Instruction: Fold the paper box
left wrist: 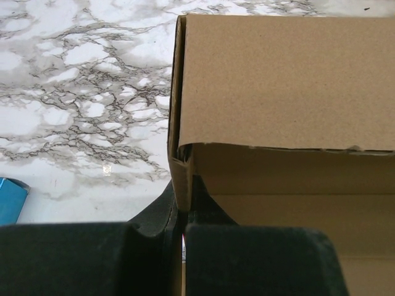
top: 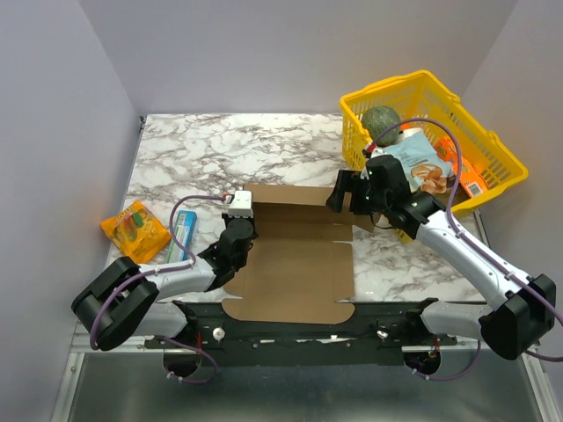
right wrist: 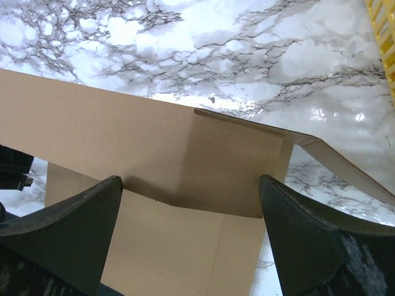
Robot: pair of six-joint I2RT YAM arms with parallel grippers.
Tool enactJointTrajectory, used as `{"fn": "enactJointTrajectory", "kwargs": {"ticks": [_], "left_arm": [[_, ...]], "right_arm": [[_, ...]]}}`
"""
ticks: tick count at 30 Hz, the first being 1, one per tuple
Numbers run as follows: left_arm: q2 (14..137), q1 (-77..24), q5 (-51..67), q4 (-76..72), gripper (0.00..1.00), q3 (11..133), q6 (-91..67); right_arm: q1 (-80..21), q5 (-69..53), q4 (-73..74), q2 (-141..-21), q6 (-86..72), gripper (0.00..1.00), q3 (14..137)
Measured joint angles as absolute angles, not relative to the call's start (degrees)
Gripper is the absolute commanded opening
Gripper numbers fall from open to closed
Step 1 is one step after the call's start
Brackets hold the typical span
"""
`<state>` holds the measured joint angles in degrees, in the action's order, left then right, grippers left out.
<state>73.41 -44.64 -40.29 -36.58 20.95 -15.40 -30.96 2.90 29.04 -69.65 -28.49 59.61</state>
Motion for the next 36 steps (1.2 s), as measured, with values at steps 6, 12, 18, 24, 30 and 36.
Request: {"fn": "enactJointTrajectory", "kwargs": {"ticks": [6,12,18,24,30,36], "left_arm": [[73.3,-44.6,-40.3,-36.6,0.00,20.9,-15.2],[73.3,-44.6,-40.3,-36.6,0.00,20.8,-15.2],[72.9,-44.6,-40.3,-36.6,0.00,20.5,-15.2],[72.1,-44.6,-40.2,-36.4,0.00,20.0,-15.2],[70.1,-44.6,-39.8,-36.1,0.00,18.6,-15.2],[67.5,-44.6,-39.6,-35.9,0.00,17.3,-15.6]], "right_arm": [[-29.7,-0.7,25.6,-69.8,-30.4,0.99,58.3],[-28.2,-6.0,21.5,-70.7,-33.5,0.99,56.6],[-27.9,-11.1,17.6,-72.0,-36.9,0.97,55.2],[-27.6,-15.2,12.2,-72.4,-42.4,0.91,52.7],[-27.6,-16.5,6.3,-71.9,-48.7,0.83,49.3],[-27.6,-17.7,-0.8,-70.0,-55.5,0.70,45.4]]}}
